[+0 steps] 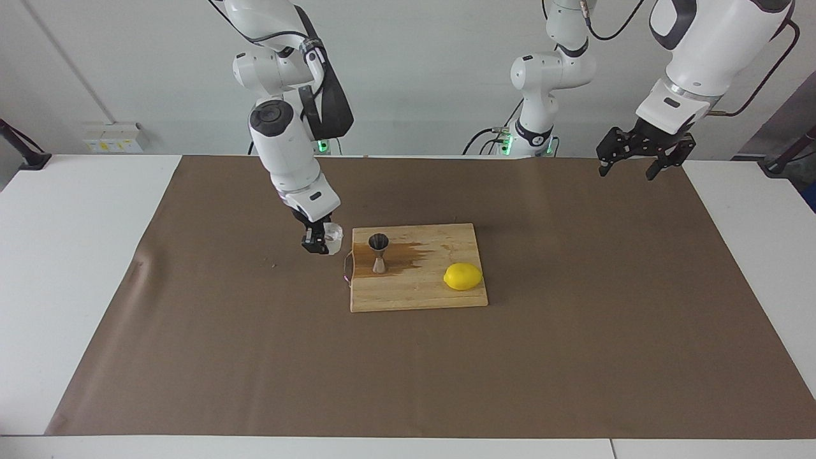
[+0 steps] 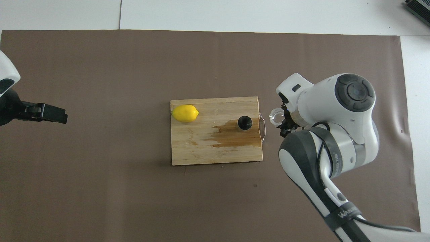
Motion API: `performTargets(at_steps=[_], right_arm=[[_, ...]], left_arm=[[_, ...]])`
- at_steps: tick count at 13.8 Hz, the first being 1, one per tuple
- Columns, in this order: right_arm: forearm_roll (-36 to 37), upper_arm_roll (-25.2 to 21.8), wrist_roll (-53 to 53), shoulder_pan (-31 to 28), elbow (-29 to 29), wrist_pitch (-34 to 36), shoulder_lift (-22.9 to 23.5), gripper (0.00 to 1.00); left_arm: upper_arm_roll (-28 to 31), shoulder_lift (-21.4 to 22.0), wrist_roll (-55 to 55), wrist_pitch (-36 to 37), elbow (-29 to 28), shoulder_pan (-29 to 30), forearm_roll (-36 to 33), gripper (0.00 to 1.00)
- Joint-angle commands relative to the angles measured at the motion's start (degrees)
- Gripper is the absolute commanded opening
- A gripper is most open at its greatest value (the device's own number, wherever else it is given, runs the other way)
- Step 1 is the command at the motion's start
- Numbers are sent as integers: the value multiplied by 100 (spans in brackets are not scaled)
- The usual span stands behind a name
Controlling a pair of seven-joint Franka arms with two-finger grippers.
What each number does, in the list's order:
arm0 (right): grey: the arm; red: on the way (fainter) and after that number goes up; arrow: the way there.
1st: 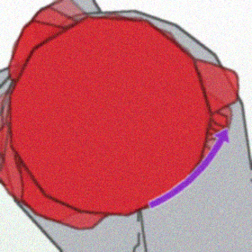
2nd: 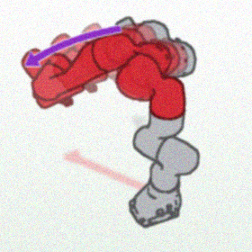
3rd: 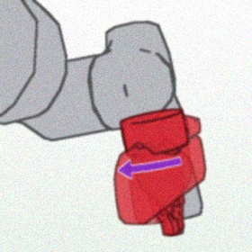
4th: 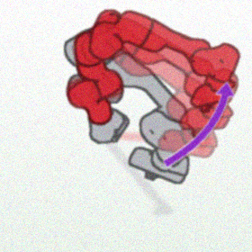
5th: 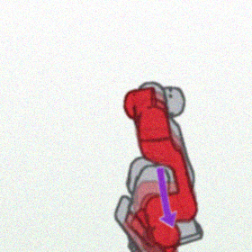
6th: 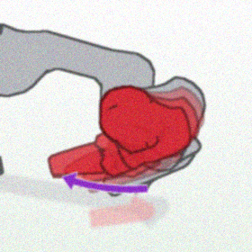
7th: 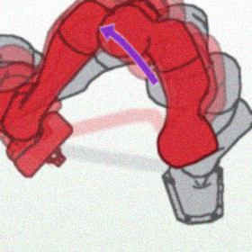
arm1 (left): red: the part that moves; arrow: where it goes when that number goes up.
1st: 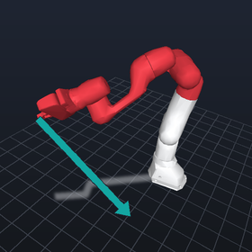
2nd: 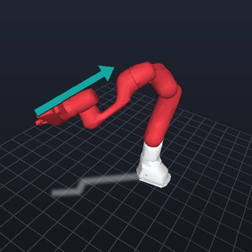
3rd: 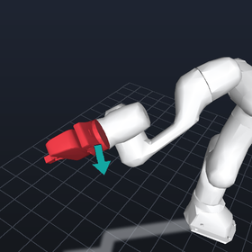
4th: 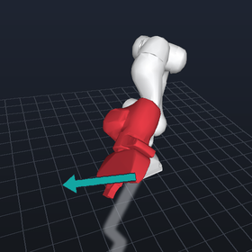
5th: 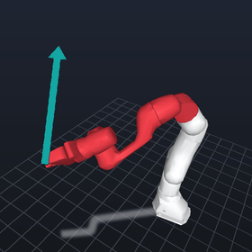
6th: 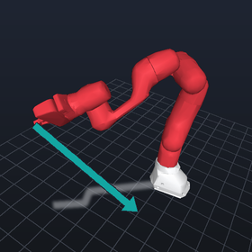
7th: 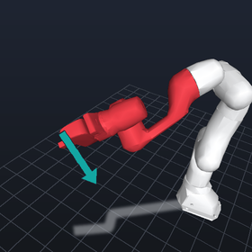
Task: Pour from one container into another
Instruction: 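Lift the glass cup with the right gripper toward the metal cup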
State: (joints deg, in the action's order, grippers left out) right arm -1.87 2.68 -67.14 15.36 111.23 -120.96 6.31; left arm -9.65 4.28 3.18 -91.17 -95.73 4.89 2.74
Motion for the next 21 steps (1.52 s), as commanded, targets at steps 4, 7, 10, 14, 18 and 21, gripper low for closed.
performTargets(at_steps=[4,7,10,14,18,21], right_arm=[[976,-4,851,563,-575,475,335,0],[1487,-4,896,687,-682,556,433,0],[1830,-4,913,925,-796,635,547,0],[2303,5,940,1038,-831,617,599,0],[2718,5,1063,1267,-823,670,608,0],[3156,13,1063,1311,-735,600,608,0]], left_arm=[[-10,178,-55,38,-175,38,-36,100],[-10,178,-55,38,-175,38,-36,100],[-10,178,-55,38,-175,38,-36,100],[-10,178,-55,38,-175,38,-27,100],[-10,178,-55,29,-175,38,-27,100],[-10,178,-55,38,-175,38,-27,100]])
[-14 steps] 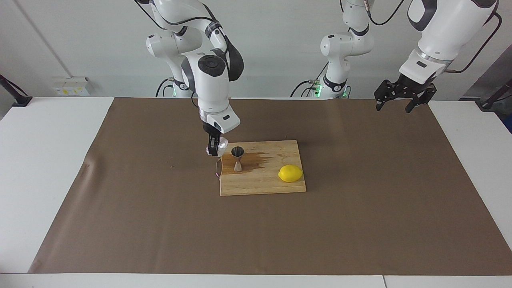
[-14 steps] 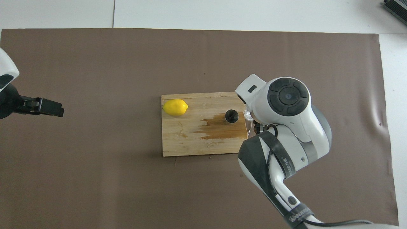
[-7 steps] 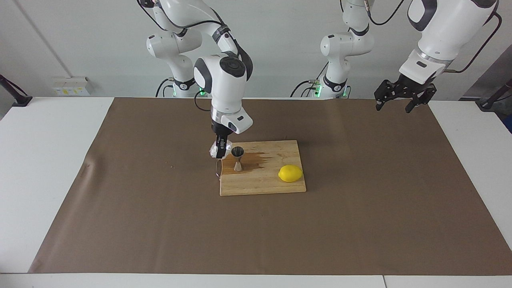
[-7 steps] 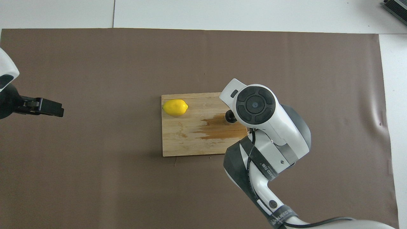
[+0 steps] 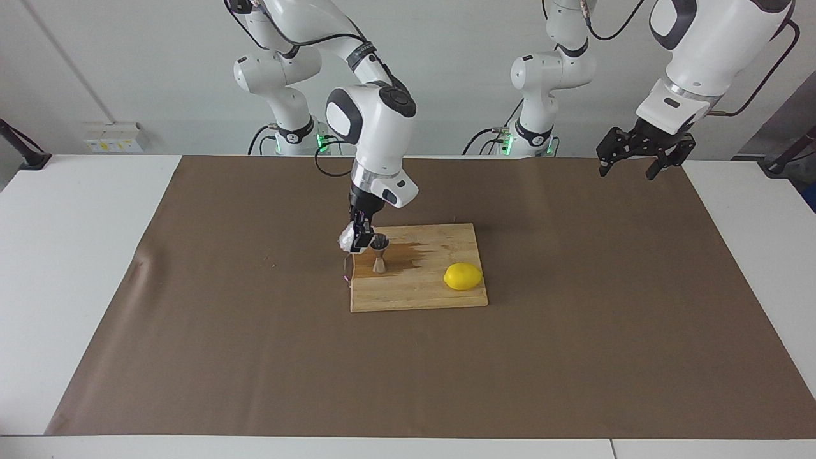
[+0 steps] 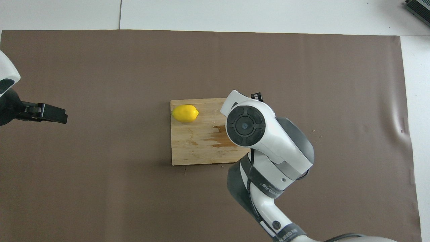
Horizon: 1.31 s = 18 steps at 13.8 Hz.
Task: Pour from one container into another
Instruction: 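Lift the glass cup with the right gripper toward the metal cup, then tilt the glass cup over the metal cup with the right gripper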
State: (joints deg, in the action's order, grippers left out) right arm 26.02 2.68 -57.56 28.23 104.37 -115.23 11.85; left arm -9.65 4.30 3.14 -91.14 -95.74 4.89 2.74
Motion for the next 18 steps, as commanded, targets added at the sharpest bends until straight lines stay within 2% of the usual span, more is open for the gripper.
performTargets(at_steps=[1,18], right_arm=[[482,22,105,34,-22,36,46,0],[1414,22,105,315,101,211,2,0]], left_arm=[[-10,177,-51,35,-173,38,-27,100],[-10,177,-51,35,-173,38,-27,100]])
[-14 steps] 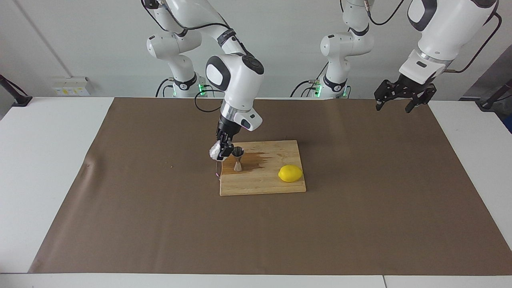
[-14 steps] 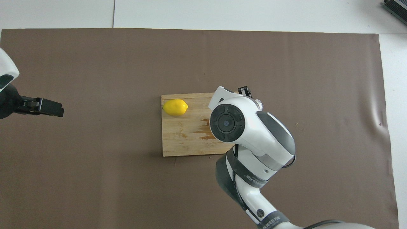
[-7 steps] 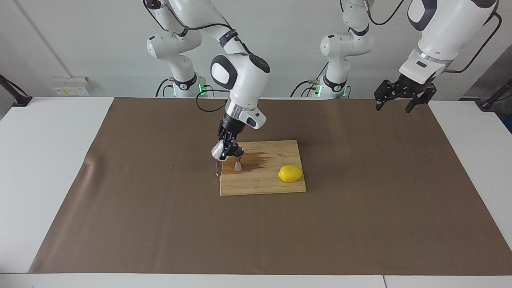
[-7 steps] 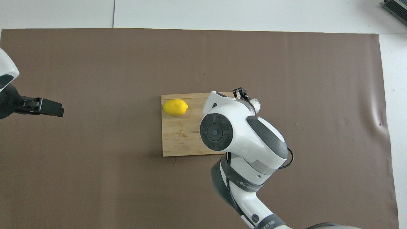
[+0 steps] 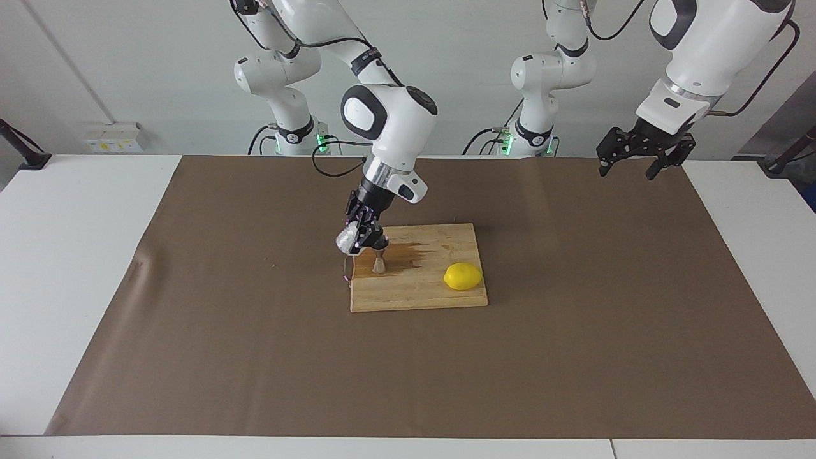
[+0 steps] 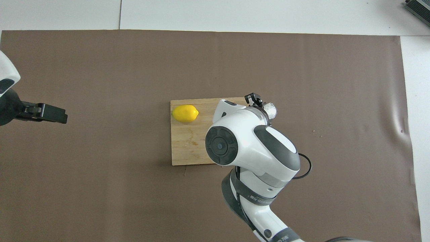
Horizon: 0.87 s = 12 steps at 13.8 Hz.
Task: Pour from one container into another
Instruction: 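Tilt the glass cup over the metal cup with the right gripper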
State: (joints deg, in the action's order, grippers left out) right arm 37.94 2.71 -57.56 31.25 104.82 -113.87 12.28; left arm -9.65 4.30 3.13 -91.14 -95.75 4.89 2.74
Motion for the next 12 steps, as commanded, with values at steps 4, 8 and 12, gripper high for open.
performTargets(at_steps=[4,8,12], right_arm=[[231,19,105,110,56,23,-24,0],[310,19,61,127,117,5,-50,0],[354,19,61,189,144,50,-67,0]], left_arm=[[-10,176,-49,35,-173,38,-27,100],[-10,176,-49,35,-173,38,-36,100],[-10,176,-49,35,-173,38,-27,100]])
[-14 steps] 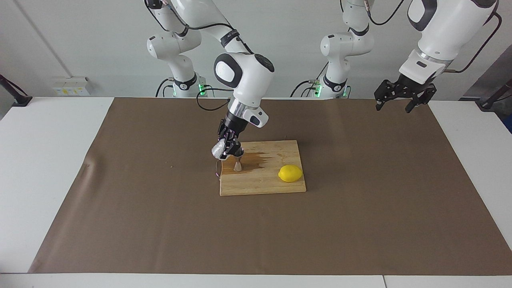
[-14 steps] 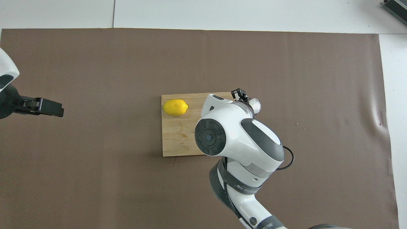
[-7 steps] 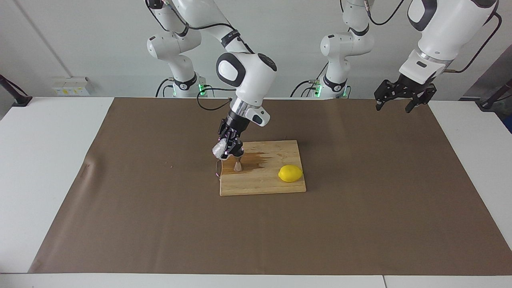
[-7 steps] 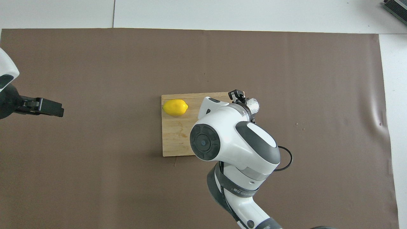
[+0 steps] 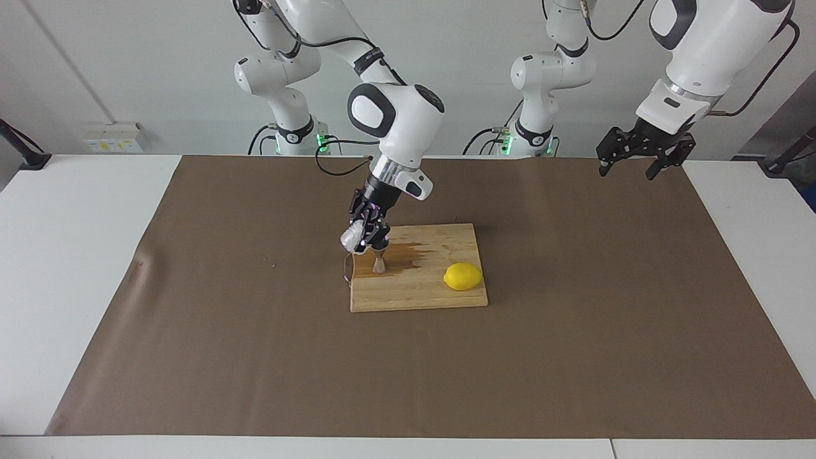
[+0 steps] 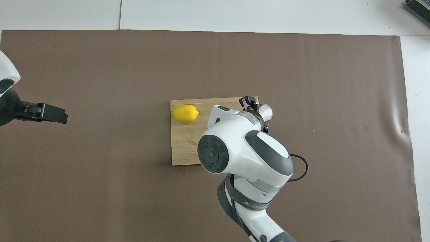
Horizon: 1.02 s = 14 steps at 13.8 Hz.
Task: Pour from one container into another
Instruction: 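Tilt the glass cup over the metal cup with the right gripper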
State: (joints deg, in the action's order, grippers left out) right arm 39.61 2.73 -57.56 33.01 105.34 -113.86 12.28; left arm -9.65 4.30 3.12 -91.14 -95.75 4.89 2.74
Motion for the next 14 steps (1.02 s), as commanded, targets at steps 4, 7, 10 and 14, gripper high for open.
performTargets(at_steps=[4,7,10,14], right_arm=[[187,17,61,30,101,66,-77,0],[187,17,52,21,83,83,-68,0],[117,26,78,30,30,180,-68,0],[-330,35,105,-49,-57,154,-111,0]], left_arm=[[-10,176,-49,35,-172,38,-27,100],[-10,176,-49,35,-172,38,-27,100],[-10,176,-40,35,-172,38,-27,100],[-10,176,-49,35,-172,38,-28,100]])
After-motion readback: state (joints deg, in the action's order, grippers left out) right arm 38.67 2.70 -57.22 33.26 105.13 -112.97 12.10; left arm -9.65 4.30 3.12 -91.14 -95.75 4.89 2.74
